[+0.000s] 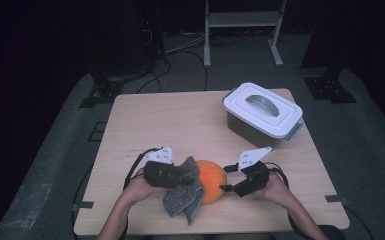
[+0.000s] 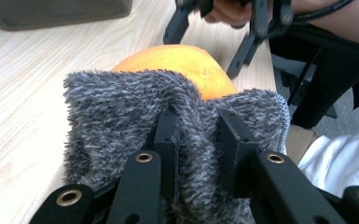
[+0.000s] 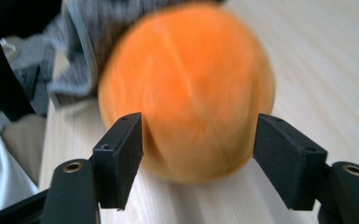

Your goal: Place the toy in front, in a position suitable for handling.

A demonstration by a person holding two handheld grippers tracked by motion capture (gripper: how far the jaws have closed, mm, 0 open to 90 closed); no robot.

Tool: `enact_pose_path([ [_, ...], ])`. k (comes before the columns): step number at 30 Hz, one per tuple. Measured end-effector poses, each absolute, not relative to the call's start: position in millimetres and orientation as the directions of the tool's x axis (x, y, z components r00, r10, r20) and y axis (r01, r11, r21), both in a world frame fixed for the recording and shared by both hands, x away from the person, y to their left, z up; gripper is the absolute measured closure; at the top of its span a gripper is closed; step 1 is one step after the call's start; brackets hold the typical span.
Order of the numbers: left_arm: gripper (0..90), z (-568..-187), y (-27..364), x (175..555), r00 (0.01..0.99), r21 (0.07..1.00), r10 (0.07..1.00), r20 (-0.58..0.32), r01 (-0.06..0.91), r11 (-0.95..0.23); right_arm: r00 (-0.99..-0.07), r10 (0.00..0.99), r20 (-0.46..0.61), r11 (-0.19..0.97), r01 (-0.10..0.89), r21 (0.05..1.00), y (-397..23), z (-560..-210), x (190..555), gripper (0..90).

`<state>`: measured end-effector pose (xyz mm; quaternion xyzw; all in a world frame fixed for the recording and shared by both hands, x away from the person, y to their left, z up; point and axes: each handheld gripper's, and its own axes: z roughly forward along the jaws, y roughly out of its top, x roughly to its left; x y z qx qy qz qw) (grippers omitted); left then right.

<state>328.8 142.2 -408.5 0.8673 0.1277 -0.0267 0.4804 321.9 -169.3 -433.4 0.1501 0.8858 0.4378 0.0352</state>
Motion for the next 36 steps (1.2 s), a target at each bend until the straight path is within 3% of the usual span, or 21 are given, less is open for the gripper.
enact_pose_path([
  [2, 71.2, -406.7, 140.0, 327.3, 0.967, 0.826, 0.196, -0.163, 0.242, -0.509, -0.953, 0.298, 0.062, 0.580, 0.232, 0.781, -164.8, -437.0, 321.7, 33.0],
  [6, 71.2, -395.9, 137.3, 322.9, 0.975, 0.842, 0.176, -0.139, 0.210, -0.497, -0.955, 0.295, 0.008, 0.591, 0.189, 0.784, -162.7, -430.3, 318.6, 54.3],
  [9, 71.2, -387.2, 133.6, 317.7, 0.982, 0.859, 0.146, -0.121, 0.178, -0.480, -0.955, 0.296, -0.020, 0.564, 0.158, 0.810, -165.2, -419.0, 314.1, 59.4],
  [16, 71.5, -396.1, 132.8, 319.8, 0.979, 0.818, 0.174, -0.105, 0.185, -0.544, -0.959, 0.284, -0.010, 0.524, 0.147, 0.839, -166.2, -407.0, 306.9, 55.8],
  [18, 71.6, -402.0, 138.4, 324.1, 0.973, 0.826, 0.180, -0.142, 0.217, -0.521, -0.958, 0.285, 0.033, 0.501, 0.178, 0.847, -168.0, -410.1, 311.6, 44.2],
  [22, 71.5, -404.1, 137.6, 324.8, 0.974, 0.819, 0.180, -0.141, 0.217, -0.532, -0.950, 0.305, 0.062, 0.491, 0.213, 0.845, -172.5, -413.7, 318.9, 35.9],
  [25, 71.4, -403.3, 136.3, 325.0, 0.974, 0.818, 0.180, -0.137, 0.214, -0.534, -0.948, 0.313, 0.060, 0.501, 0.218, 0.838, -171.3, -416.9, 319.4, 37.4],
  [26, 71.5, -400.6, 135.3, 324.1, 0.975, 0.822, 0.180, -0.134, 0.211, -0.530, -0.948, 0.315, 0.053, 0.507, 0.215, 0.834, -169.5, -416.4, 317.6, 48.3],
  [27, 71.5, -397.8, 134.7, 323.0, 0.976, 0.826, 0.175, -0.131, 0.205, -0.525, -0.948, 0.317, 0.040, 0.506, 0.204, 0.838, -168.8, -414.9, 316.0, 52.3],
  [30, 71.5, -382.8, 129.1, 315.0, 0.984, 0.848, 0.145, -0.105, 0.165, -0.504, -0.949, 0.316, -0.014, 0.510, 0.158, 0.846, -162.2, -406.7, 308.5, 57.1],
  [34, 71.6, -373.5, 118.4, 306.6, 0.991, 0.829, 0.126, -0.048, 0.110, -0.549, -0.955, 0.289, -0.071, 0.527, 0.097, 0.844, -148.2, -400.1, 298.8, 56.5],
  [36, 71.7, -379.0, 121.5, 309.8, 0.989, 0.826, 0.136, -0.066, 0.130, -0.548, -0.956, 0.285, -0.064, 0.536, 0.104, 0.838, -147.1, -401.9, 299.2, 50.1],
])
